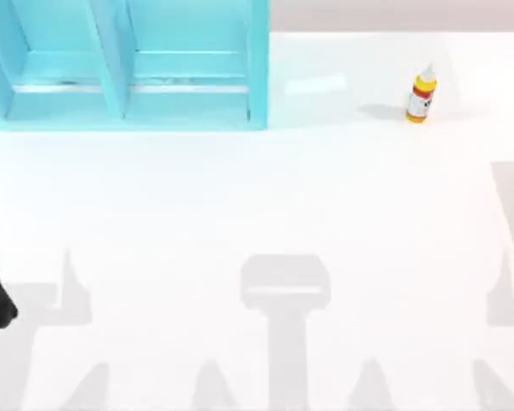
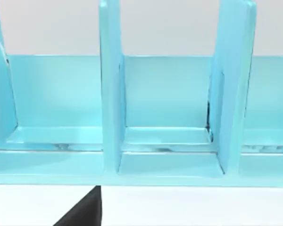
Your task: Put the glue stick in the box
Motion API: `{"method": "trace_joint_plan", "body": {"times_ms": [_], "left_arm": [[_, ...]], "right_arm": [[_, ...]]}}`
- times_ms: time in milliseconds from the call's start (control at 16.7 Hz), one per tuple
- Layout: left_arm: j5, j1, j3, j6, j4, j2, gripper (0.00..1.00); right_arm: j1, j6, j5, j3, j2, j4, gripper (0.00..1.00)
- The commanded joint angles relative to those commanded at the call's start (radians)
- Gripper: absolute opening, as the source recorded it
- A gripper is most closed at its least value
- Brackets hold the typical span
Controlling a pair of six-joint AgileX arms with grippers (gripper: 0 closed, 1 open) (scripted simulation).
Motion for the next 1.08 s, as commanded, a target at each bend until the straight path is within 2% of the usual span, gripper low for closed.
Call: {"method": "trace_joint_plan", "body": {"times_ms": [240, 480, 720, 1080], "left_arm": [[0.000, 0.000, 0.000, 0.000, 0.000, 0.000, 1.00], [0.000, 0.000, 0.000, 0.000, 0.000, 0.000, 1.00], [0.000, 0.000, 0.000, 0.000, 0.000, 0.000, 1.00], [0.000, 0.000, 0.000, 0.000, 0.000, 0.000, 1.00]], "right_arm": [[-0.001, 0.000, 0.006, 0.004, 0.022, 0.010, 1.00], [-0.003, 0.006, 0.048, 0.033, 0.190, 0.085, 1.00], [0.004, 0.017, 0.118, 0.114, 0.511, 0.249, 1.00], [0.032, 0.035, 0.237, 0.314, 1.065, 0.600, 1.00]]}}
